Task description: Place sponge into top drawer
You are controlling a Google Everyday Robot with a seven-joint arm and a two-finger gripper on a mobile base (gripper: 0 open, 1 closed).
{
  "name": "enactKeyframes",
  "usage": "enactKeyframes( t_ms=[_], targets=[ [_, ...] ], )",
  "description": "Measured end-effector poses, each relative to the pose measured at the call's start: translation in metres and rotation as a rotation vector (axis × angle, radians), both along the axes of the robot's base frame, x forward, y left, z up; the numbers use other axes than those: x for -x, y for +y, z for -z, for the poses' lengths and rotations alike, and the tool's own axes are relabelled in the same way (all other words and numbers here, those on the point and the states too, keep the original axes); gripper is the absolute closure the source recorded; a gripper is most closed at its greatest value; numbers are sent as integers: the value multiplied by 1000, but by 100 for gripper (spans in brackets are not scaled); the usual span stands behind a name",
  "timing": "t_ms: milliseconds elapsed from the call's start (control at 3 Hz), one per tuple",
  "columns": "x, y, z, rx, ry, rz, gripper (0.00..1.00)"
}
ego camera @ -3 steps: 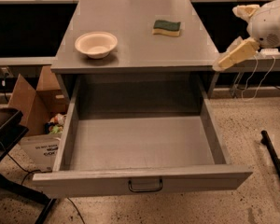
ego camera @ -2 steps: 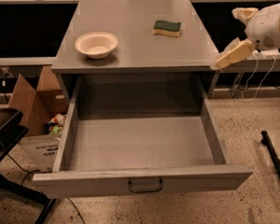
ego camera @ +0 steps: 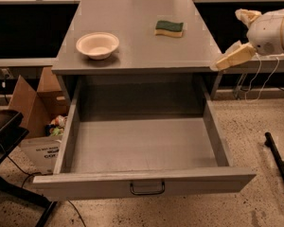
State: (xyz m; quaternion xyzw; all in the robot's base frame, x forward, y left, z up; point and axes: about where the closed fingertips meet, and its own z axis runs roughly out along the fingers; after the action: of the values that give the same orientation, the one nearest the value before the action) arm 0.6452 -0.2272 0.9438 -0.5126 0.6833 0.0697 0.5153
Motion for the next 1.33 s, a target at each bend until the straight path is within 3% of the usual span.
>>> enactKeyframes(
  t_ms=[333, 667, 1000, 1333],
  targets=[
    [-66, 25, 29, -233, -41, -31, 0],
    [-123, 39, 34, -390, -57, 20, 0],
    [-178, 69, 37, -487, -28, 105, 0],
    [-178, 69, 37, -487, -28, 105, 0]
  ],
)
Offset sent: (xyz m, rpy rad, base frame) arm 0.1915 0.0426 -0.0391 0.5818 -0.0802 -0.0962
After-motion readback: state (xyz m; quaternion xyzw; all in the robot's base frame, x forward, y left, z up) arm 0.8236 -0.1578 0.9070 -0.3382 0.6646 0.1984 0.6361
